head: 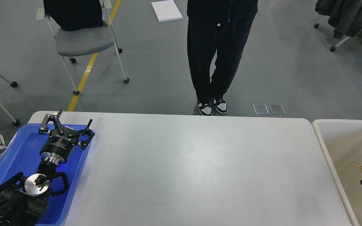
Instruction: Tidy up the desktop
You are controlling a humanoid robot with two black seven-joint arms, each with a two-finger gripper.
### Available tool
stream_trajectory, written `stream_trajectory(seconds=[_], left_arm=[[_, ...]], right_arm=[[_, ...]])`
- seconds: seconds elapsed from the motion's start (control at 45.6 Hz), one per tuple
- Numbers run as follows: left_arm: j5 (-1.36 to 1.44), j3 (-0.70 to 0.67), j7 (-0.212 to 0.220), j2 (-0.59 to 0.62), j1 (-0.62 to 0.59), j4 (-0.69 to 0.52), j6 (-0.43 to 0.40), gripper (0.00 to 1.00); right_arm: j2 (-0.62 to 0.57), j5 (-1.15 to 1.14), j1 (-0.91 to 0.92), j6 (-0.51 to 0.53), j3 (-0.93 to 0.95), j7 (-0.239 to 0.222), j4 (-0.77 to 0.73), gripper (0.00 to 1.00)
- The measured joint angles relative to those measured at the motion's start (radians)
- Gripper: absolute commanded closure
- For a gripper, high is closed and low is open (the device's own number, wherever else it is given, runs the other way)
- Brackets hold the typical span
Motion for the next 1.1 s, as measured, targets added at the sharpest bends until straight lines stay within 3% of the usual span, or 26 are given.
stream_trajectory(seconds=[0.68,1.098], left_arm=[[0.000,0.000,0.000,-0.001,-0.001,0.000,0.000,0.00],[0.001,0.000,0.000,-0.001,-0.001,0.000,0.000,0.00]], right_arm=[[-0.004,-0.003,-0.005,0.085,0.023,0.001,0.008,0.00],[-0.058,-0.007,0.107,0.219,0.001,0.002,0.017,0.00]])
